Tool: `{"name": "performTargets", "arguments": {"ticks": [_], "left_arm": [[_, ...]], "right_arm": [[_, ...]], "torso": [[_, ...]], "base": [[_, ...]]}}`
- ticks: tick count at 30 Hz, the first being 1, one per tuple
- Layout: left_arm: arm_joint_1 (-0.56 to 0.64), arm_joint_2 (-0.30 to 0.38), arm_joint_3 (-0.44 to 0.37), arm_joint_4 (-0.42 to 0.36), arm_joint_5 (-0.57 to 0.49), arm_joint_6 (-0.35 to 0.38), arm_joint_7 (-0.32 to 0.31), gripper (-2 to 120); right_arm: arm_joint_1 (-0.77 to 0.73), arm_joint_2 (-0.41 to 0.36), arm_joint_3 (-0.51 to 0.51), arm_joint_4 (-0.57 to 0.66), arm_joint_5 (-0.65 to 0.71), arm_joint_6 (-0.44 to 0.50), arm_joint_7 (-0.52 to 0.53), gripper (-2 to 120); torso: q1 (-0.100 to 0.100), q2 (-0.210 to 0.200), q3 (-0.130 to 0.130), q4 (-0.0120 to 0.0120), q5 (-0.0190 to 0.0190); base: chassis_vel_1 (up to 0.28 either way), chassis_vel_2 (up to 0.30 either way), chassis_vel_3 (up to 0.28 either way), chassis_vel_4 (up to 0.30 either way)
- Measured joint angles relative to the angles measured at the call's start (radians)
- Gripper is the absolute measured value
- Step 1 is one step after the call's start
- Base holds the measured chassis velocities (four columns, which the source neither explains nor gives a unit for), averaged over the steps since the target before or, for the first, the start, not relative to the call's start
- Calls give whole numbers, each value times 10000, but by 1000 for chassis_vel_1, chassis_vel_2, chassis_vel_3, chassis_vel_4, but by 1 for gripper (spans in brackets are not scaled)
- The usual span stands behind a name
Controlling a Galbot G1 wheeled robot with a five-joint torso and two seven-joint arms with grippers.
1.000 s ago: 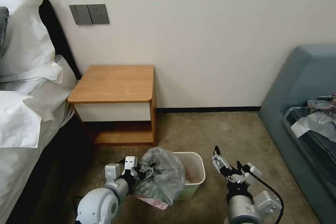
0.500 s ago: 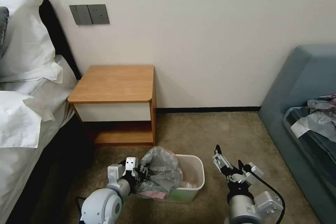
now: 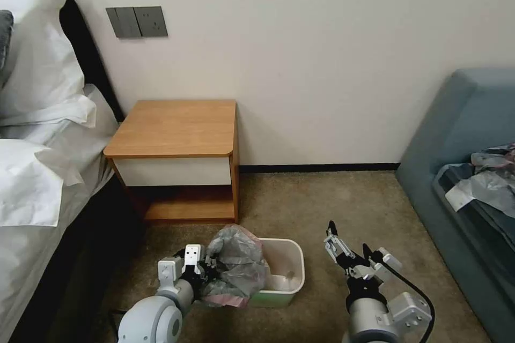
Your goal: Pick up the garbage bag from the table and place it over the trash can.
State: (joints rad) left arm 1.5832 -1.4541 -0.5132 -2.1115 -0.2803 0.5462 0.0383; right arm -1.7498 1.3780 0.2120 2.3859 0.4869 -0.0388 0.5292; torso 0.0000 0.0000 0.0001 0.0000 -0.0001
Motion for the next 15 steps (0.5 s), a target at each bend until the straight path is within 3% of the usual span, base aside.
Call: {"name": "performTargets", "arguments": {"ticks": [1,2,4,5,7,8,10,15], "left_arm": [[105,53,-88,-63,-2,-493,48,4],[105,53,-88,-63,-2,-493,48,4],[293,162,-356,-100,35,-1957,350,4],[293,162,-356,-100,35,-1957,350,4],[401,259,-602,-14,47,-3498,702,4],[401,259,-602,-14,47,-3498,702,4],[448,381,-731,58,43,-4581,958,4],[413,477,-747,10,-302,-5190,1203,4]], "right_arm": [[73,-216,3,-35,-394,21,-384,100],[73,-216,3,-35,-394,21,-384,100],[260,-746,146,-152,-1410,1,-1729,100],[260,-746,146,-152,-1410,1,-1729,100],[633,-1264,206,-150,-1500,-82,-3027,100],[633,-1264,206,-150,-1500,-82,-3027,100],[1172,-1795,271,-17,-661,-356,-4165,100],[2036,-2525,340,158,1098,-1009,-5489,100]], "torso": [[0,0,0,1,2],[0,0,0,1,2],[0,0,0,0,1],[0,0,0,0,1],[0,0,0,1,2],[0,0,0,1,2],[0,0,0,4,1],[0,0,0,-1,1]], "base": [[0,0,0,0],[0,0,0,0],[0,0,0,0],[0,0,0,0],[0,0,0,0],[0,0,0,0],[0,0,0,0],[0,0,0,0]]}}
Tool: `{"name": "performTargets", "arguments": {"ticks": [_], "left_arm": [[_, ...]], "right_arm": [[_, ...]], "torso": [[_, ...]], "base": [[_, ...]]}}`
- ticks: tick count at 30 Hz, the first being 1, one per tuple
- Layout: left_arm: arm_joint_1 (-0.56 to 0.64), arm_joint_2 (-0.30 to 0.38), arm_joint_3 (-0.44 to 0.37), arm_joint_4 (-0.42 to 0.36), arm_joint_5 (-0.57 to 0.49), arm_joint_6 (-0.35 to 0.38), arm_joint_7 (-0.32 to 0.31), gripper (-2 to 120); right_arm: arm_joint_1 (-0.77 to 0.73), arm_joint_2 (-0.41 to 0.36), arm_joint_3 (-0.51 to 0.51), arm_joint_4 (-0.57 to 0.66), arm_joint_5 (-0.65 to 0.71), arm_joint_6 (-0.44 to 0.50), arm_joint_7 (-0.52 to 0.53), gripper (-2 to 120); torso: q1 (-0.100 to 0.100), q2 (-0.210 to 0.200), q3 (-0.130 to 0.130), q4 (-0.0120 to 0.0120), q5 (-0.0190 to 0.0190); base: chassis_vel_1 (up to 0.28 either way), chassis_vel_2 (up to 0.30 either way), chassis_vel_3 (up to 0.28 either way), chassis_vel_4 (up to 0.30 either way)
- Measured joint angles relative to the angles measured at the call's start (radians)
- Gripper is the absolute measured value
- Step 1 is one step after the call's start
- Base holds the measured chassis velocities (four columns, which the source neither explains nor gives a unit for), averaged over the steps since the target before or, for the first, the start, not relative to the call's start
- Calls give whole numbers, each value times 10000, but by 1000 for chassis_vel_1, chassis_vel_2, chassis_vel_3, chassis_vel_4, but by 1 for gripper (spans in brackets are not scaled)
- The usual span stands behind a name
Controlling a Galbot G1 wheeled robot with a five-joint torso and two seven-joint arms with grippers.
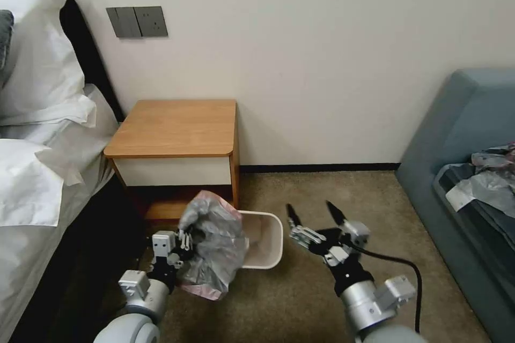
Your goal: Pick up the garbage bag from the table and place it over the trash can.
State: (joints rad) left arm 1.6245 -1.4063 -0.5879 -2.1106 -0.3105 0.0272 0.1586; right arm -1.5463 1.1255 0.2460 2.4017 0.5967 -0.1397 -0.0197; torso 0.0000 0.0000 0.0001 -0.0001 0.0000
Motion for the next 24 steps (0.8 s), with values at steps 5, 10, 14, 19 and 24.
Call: {"name": "performTargets", "arguments": {"ticks": [5,10,14,19,24], "left_arm": [[0,-70,-15,69,-83,-522,195,4],[-21,-139,2,108,-81,-729,302,3],[-94,-172,5,139,-84,-755,352,3],[-137,-187,10,150,-102,-774,421,3],[-156,-160,-1,168,-145,-775,510,3]], "right_arm": [[975,-526,-347,-85,1642,-621,-265,100],[1786,-1174,-1290,-137,2768,-1467,323,100],[2534,-1230,-2177,-437,3295,-2127,1121,100],[3468,-861,-2826,-1132,3526,-2586,1737,100],[4075,-751,-3197,-1834,3572,-2905,2076,100]], "torso": [[0,-1,1,2,1],[0,0,0,0,0],[0,0,0,0,-3],[0,-1,0,2,1],[0,-1,0,2,0]], "base": [[0,0,0,0],[0,0,0,0],[0,0,0,0],[0,0,0,0],[0,0,0,0]]}}
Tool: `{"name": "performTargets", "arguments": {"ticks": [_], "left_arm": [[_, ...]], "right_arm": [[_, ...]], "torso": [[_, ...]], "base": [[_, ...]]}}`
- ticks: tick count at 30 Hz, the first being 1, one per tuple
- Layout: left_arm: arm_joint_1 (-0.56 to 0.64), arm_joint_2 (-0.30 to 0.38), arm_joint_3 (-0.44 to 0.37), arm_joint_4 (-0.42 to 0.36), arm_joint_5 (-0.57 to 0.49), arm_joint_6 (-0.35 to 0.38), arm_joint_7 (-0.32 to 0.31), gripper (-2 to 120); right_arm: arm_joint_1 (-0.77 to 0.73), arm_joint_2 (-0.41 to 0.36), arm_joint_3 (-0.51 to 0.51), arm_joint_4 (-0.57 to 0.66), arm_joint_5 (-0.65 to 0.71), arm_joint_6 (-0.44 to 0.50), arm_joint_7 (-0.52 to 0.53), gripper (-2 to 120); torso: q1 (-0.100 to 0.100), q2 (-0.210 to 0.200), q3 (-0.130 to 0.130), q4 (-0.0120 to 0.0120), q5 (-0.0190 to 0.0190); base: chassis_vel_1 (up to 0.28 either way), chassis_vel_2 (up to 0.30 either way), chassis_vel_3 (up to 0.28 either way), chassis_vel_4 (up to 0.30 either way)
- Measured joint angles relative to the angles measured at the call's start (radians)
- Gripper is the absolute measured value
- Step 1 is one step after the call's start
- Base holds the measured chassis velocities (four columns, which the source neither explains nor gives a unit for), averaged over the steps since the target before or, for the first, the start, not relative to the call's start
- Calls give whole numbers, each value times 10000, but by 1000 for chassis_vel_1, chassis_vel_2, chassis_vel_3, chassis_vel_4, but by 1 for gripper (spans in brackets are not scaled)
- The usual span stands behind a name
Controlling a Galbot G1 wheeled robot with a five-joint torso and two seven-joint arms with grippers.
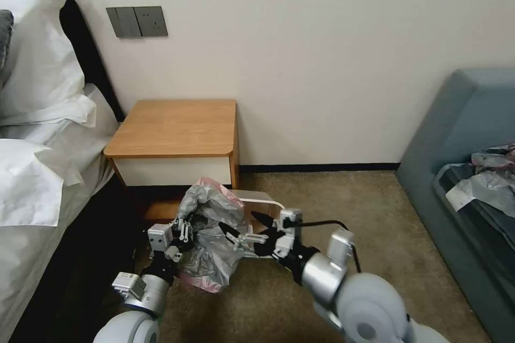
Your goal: Pick up the garbage bag from the table and place it over the trash can.
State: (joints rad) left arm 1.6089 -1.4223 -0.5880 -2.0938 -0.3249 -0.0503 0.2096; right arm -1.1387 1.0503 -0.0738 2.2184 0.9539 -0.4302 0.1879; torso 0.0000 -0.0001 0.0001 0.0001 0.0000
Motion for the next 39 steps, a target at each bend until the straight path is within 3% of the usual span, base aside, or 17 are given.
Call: {"name": "performTargets", "arguments": {"ticks": [12,15,39], "left_arm": [[64,51,-20,35,-43,6,304,3],[56,50,-18,55,-38,36,305,3],[-95,53,-14,131,-166,179,45,3]], "right_arm": [[990,216,-474,-1015,-12,11,-87,100],[953,189,-475,-1009,-41,39,-117,95],[606,199,-351,-899,-784,272,-440,6]], "torso": [[0,0,0,1,0],[0,1,0,0,0],[0,1,-1,-1,0]], "base": [[0,0,0,0],[0,0,0,0],[0,0,0,0]]}}
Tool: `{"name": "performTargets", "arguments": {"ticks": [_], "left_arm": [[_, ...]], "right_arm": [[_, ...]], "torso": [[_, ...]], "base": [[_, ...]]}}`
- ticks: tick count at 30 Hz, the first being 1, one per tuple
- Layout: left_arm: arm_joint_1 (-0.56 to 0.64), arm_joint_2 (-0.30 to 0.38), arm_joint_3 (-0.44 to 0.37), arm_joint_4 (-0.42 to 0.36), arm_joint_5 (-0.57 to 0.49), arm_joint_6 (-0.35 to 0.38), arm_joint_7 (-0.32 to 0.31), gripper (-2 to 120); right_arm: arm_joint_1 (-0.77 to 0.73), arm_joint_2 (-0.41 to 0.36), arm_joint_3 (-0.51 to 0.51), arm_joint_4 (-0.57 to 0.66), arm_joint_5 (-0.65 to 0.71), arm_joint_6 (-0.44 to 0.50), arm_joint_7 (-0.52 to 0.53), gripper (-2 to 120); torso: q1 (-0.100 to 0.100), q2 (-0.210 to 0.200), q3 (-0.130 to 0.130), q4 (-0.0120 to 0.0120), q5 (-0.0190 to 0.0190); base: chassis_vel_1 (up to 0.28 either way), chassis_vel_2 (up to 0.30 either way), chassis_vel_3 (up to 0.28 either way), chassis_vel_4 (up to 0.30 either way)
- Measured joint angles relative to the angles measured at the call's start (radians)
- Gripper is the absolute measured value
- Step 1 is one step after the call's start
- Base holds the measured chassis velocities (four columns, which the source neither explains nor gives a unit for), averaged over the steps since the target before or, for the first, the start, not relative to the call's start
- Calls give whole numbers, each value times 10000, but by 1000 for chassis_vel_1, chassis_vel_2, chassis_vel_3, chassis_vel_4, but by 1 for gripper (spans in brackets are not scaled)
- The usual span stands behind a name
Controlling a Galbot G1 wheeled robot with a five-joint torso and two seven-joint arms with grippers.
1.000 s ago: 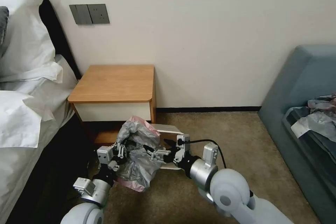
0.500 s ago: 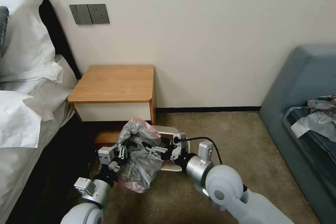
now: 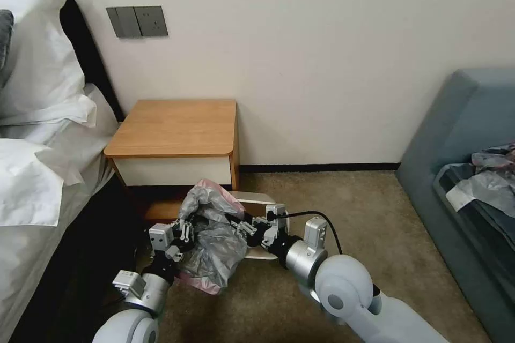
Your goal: Pick up the garbage bag from the table and place it over the trash can.
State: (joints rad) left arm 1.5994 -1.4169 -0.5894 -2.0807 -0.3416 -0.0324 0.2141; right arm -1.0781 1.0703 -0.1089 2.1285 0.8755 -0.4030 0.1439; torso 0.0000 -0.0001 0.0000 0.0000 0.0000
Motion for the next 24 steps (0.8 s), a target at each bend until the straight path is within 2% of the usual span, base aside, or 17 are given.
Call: {"name": "performTargets", "arguments": {"ticks": [1,16,24], "left_arm": [[0,2,1,4,-1,13,-12,3],[-190,-9,12,126,89,115,-337,3],[-147,53,20,234,654,-107,-109,3]], "right_arm": [[-12,3,7,4,-16,3,-6,0],[-452,-197,296,528,-473,90,-252,0],[-184,-600,845,768,-670,210,-530,0]], "torso": [[0,0,0,0,0],[0,0,0,0,1],[0,0,0,0,1]], "base": [[0,0,0,0],[0,0,0,0],[0,0,0,0]]}}
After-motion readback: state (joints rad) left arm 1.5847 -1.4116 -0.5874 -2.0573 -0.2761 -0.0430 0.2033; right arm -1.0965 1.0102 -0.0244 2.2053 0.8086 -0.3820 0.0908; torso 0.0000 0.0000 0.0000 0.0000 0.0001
